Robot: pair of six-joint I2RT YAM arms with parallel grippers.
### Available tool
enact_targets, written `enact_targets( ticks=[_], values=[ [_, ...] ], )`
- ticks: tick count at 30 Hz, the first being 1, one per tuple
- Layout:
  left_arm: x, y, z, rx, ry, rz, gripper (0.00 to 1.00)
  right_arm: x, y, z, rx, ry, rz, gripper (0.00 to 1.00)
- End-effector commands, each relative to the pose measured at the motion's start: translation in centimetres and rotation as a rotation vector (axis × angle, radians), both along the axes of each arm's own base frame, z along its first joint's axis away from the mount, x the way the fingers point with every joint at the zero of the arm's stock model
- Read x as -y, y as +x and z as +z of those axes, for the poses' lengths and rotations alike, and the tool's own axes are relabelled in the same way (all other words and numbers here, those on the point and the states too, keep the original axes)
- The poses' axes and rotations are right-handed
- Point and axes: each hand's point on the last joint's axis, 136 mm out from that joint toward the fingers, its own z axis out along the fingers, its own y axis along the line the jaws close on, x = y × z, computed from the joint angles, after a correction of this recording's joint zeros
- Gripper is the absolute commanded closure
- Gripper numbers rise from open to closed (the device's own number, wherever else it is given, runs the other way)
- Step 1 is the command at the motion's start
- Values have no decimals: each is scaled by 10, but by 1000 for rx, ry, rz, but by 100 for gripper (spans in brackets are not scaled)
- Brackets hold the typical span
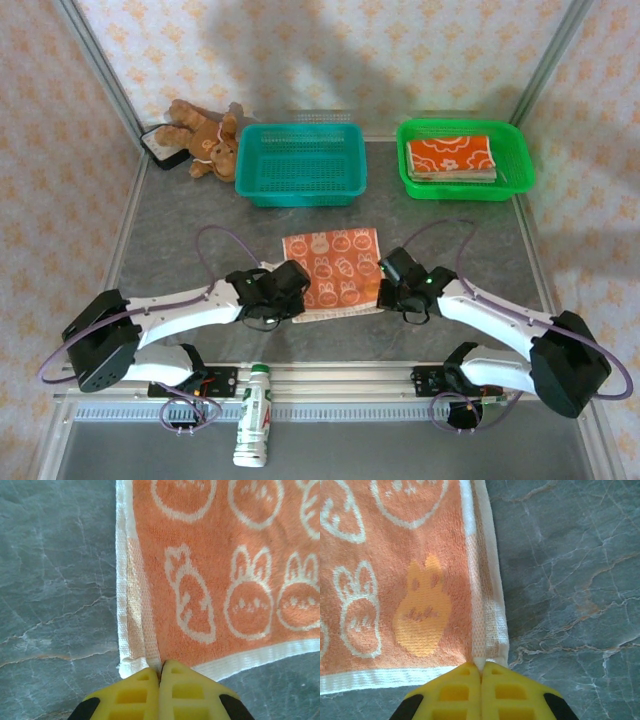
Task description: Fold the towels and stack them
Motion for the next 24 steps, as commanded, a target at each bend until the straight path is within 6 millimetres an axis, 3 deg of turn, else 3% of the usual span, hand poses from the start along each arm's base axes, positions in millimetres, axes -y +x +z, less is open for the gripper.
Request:
enact_targets(
  ticks=[1,2,6,9,12,17,20,24],
  values=[
    [-3,-7,-15,-33,17,12,100,12,-9,-12,-38,-54,-22,100],
    [-2,-9,-17,-42,17,11,98,13,-10,-14,-45,-59,-23,100],
    [0,-12,-19,-44,20,-5,81,18,-15,-14,-55,-74,-26,83],
    [1,-13,-16,-41,18,-10,54,20,-14,-7,-51,-83,-27,59],
    [-5,-14,-11,-32,33,-14,37,20,-11,1,-38,-90,-23,52],
    [-17,-7,5,20,89,-30,32,16,1,11,-1,-107,-12,54],
    [-20,3,11,33,109,-53,36,9,9,10,1,-112,4,58],
    [-22,29,17,53,106,-41,56,-3,31,14,44,-112,8,73]
  ],
)
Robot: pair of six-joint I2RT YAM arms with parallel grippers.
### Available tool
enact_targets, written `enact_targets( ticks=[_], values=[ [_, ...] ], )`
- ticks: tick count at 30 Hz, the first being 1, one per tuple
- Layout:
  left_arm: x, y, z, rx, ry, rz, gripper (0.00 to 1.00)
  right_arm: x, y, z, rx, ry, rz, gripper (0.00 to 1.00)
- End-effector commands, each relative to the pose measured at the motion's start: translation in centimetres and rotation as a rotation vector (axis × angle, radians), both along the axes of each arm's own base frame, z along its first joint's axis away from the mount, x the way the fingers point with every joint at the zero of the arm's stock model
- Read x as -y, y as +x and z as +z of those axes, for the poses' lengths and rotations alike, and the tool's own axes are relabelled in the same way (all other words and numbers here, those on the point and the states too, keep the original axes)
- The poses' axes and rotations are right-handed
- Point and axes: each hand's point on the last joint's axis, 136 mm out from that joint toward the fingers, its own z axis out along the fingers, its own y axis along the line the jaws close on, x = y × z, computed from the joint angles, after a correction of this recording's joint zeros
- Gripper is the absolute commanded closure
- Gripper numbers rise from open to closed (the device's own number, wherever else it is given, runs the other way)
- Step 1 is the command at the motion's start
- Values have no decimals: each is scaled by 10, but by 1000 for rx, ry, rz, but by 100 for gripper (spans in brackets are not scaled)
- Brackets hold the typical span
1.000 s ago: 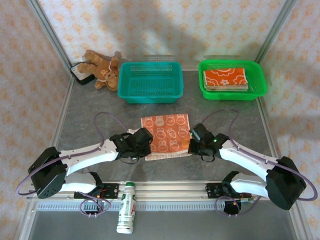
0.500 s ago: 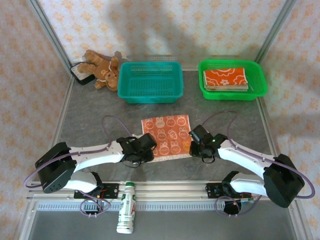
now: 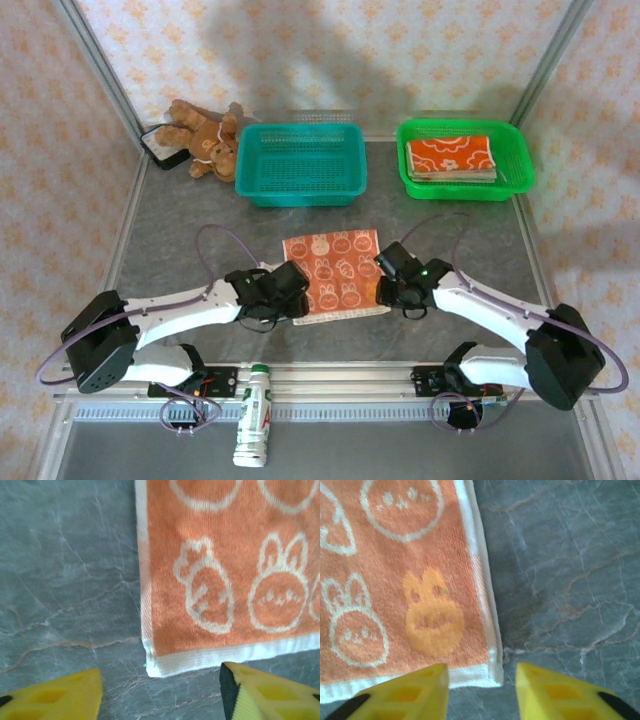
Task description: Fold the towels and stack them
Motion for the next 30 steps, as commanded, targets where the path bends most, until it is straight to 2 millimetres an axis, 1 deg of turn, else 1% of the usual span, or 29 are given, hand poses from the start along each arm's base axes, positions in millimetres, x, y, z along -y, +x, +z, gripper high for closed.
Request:
enact_targets(
  ticks=[1,4,5,6,8,11,13,15,19,22,24,26,28,30],
  values=[
    [-7,25,7,37,38,-14,60,-11,25,9,72,-5,2,77],
    [5,47,7,49,-3,-11,71,-29,42,3,65,16,27,83],
    [9,54,5,51,-3,-16,73,-33,48,0,62,9,36,87],
    [13,59,1,47,4,-26,75,-37,53,-3,58,1,42,89],
    [19,64,-9,21,29,-38,84,-46,60,-9,44,0,61,89],
    [19,63,-27,-23,62,-45,88,-54,63,-16,26,13,68,89],
    [13,57,-36,-45,94,-48,88,-56,58,-19,14,19,68,88],
    [1,51,-43,-66,149,-53,88,-54,51,-24,-2,16,58,89],
    [-17,31,-54,-114,195,-69,88,-52,28,-34,-29,47,29,89],
    [-27,16,-58,-133,198,-60,88,-51,9,-38,-30,34,19,89],
    [-31,7,-58,-138,190,-52,88,-51,-1,-39,-26,36,14,89],
    [-30,2,-54,-131,163,-50,88,-52,-8,-37,-20,45,10,89],
    [-30,1,-46,-120,146,-47,87,-55,-8,-29,-7,62,10,89],
    [-29,5,-36,-90,136,-50,87,-55,-2,-15,27,65,0,89]
  ],
)
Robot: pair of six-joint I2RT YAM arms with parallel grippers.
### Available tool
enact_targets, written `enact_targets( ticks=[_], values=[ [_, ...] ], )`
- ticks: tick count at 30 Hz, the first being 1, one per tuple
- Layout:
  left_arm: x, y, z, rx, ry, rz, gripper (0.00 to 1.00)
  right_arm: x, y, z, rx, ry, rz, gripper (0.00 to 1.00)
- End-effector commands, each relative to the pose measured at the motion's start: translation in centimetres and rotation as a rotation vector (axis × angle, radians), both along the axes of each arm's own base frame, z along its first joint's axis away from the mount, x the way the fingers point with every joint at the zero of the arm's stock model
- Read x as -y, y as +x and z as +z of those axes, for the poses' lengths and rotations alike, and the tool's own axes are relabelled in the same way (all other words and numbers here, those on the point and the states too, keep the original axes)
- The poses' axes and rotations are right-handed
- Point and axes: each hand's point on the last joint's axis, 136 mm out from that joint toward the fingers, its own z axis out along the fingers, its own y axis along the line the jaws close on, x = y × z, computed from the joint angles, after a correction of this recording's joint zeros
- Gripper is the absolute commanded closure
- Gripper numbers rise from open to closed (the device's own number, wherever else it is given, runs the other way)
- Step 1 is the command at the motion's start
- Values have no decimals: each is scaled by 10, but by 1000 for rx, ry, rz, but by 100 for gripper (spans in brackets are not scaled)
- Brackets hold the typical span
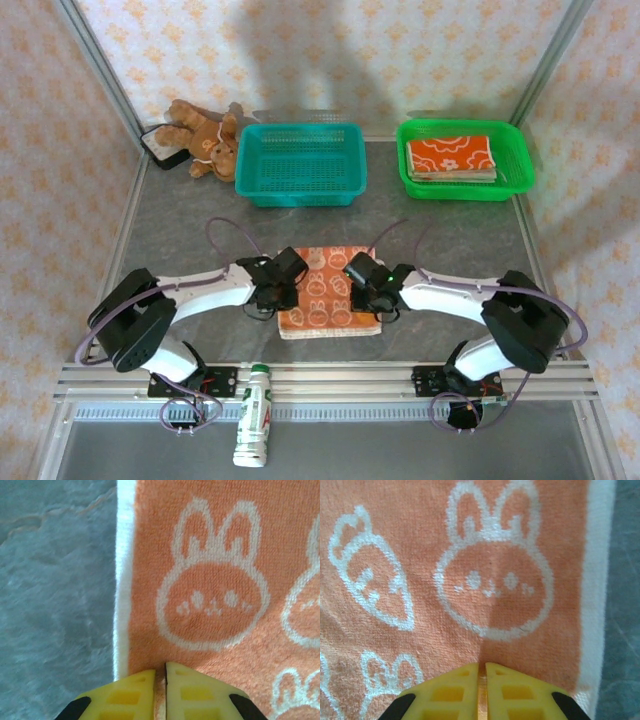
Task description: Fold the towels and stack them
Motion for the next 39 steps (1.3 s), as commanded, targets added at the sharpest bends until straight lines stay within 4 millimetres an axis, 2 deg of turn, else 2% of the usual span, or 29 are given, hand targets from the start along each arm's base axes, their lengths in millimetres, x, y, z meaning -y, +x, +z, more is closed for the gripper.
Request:
enact_targets(
  ticks=[1,5,7,9,10,14,20,23,28,31,34,36,39],
  values=[
    [-13,-4,11,7,34,11,87,12,10,21,66,-26,-74,89],
    [-19,20,30,52,35,23,89,11,32,48,134,-42,-73,90],
    [-18,35,36,68,31,22,92,13,45,52,146,-50,-78,93],
    [-19,52,41,83,44,21,100,15,59,54,152,-61,-84,99],
    [-20,61,43,90,55,21,100,16,67,55,158,-68,-90,100],
    [-20,97,44,114,51,38,100,19,99,55,175,-89,-97,100],
    [-19,133,31,95,56,42,100,19,131,38,139,-124,-90,100],
    [-24,137,15,67,85,45,100,23,140,25,115,-152,-99,100],
    [-36,126,-12,13,121,59,100,33,142,-2,70,-172,-115,100],
    [-40,122,-16,1,132,64,100,35,140,-15,38,-181,-105,100],
    [-42,124,-8,17,132,68,100,33,141,-10,49,-171,-95,100],
    [-42,126,3,37,122,71,100,31,143,2,68,-154,-95,100],
    [-43,133,22,80,102,84,100,29,148,23,107,-129,-99,94]
  ],
)
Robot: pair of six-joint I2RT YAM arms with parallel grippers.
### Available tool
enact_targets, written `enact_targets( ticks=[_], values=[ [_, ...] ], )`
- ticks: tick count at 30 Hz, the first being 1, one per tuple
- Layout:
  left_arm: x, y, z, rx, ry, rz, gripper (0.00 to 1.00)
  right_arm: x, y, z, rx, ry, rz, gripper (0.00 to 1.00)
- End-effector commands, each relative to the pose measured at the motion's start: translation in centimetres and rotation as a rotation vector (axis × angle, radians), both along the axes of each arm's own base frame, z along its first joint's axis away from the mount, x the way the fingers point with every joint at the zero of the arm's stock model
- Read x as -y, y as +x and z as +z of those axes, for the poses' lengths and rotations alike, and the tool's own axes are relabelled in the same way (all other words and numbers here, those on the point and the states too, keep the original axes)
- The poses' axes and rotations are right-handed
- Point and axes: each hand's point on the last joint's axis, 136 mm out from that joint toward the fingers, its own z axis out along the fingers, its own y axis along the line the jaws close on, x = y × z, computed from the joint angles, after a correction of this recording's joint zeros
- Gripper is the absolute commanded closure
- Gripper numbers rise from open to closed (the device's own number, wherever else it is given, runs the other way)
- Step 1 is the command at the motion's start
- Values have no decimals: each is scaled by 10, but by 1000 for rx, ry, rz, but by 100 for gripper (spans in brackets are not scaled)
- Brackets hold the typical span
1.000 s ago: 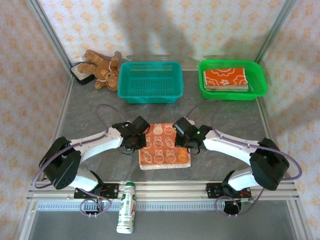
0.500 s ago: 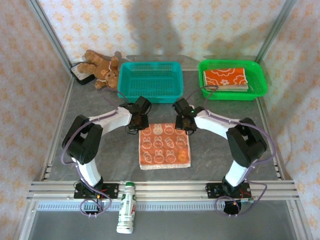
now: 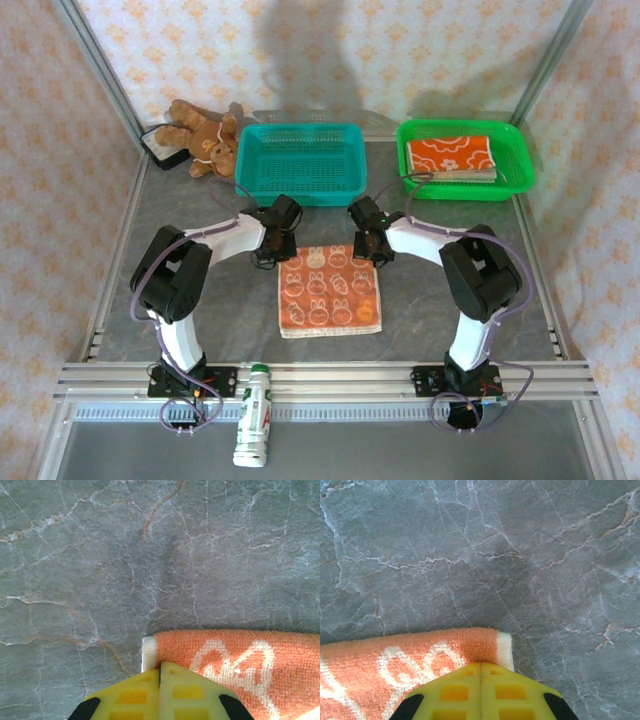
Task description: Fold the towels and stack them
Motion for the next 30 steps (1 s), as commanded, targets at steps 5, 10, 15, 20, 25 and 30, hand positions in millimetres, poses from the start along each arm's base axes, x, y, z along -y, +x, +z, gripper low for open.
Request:
enact_targets(
  ticks=[5,10,15,20,25,30],
  values=[
    [-20,11,28,58,3,30,87,4,13,40,71,29,-9,77],
    [-13,17,19,33,-24,-1,81,10,20,31,34,67,-26,71],
    [-6,17,6,15,-59,-16,76,10,19,14,-25,81,-6,69],
    [-6,15,-5,-14,-48,-24,76,14,17,2,-48,64,-5,67],
    [-7,15,-13,-30,-30,-29,76,15,22,-3,-55,69,-2,68],
    [-8,13,-18,-48,-21,-31,77,11,25,6,-45,90,7,68]
  ],
)
